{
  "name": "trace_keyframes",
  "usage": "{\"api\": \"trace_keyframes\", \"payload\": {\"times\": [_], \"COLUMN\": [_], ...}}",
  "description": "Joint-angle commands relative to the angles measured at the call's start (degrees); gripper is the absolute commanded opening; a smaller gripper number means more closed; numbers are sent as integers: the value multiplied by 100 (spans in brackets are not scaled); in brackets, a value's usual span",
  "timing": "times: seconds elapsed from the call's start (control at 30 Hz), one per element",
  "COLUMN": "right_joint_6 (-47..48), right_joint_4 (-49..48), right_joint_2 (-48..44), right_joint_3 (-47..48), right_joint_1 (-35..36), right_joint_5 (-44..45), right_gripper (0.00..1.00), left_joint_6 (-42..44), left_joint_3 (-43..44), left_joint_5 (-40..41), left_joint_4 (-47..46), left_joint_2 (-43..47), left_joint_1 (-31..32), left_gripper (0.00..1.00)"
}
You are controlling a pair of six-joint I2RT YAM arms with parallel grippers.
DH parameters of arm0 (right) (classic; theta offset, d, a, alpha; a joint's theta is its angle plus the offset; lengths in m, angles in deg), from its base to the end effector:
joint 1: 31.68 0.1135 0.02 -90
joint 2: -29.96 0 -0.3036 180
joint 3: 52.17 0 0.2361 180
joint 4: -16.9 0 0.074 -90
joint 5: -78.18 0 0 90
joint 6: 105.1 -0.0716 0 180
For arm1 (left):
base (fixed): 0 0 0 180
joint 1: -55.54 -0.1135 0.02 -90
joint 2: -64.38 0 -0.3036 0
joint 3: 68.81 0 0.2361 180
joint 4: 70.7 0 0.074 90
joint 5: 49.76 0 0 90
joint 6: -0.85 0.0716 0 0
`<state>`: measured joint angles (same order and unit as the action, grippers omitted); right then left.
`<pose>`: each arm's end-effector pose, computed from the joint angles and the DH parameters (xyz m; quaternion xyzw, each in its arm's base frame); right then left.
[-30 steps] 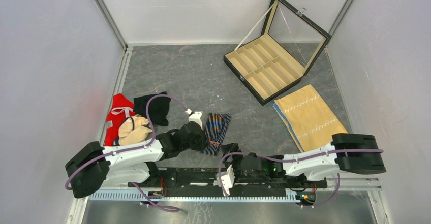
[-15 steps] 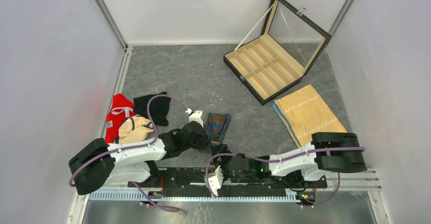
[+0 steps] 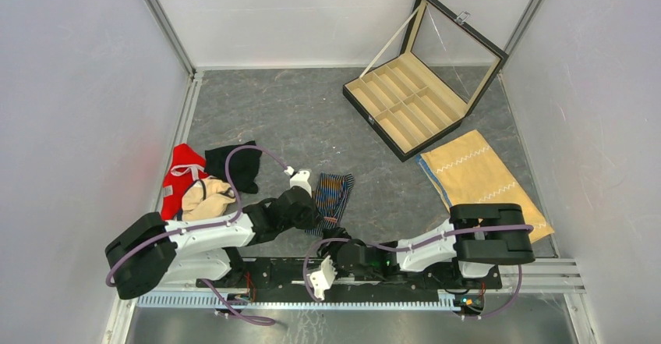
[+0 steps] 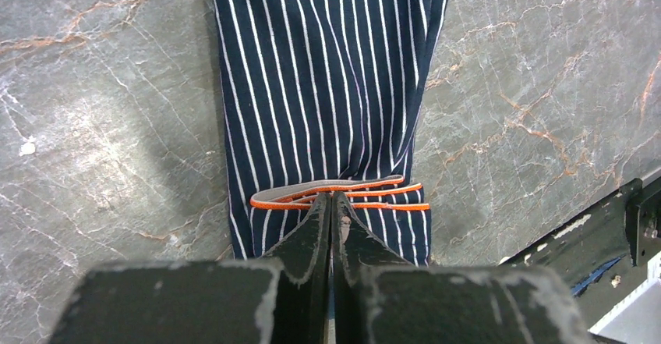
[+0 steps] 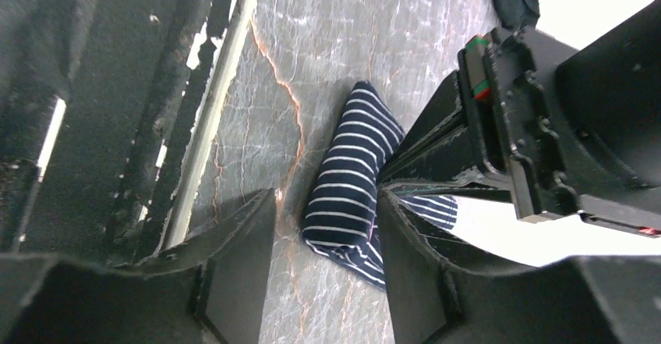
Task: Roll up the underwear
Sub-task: Roll the underwear to the center of the board.
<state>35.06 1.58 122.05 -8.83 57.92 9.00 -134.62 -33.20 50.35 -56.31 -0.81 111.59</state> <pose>0.0276 0.3042 0.1618 -0.7838 0.3783 0.0075 0.4924 0.1232 -0.1605 0.1722 0.0502 0.9161 -0.2503 0.3092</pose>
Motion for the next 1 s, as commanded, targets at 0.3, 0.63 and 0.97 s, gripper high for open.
{"api": "trace_keyframes", "payload": {"times": [0.3,0.63,0.97], "right_joint_6": [-236,-480,-1765], "right_joint_4": [-279,-356,-350], "right_joint_2": [353,374,-319], "right_joint_3": [135,34,-410], "right_joint_1": [-149,-239,-613], "right_joint_5": [628,441,-568], "right_gripper": [41,15,0], "left_joint_6": [20,47,-521], "left_joint_3": [-284,-282,-120], "left_joint_5": [-416,-563,970], "left_joint_4": [45,-239,635], "left_joint_2": [116,236,2233], "left_joint_1": [29,29,27], "left_gripper": [2,2,33]}}
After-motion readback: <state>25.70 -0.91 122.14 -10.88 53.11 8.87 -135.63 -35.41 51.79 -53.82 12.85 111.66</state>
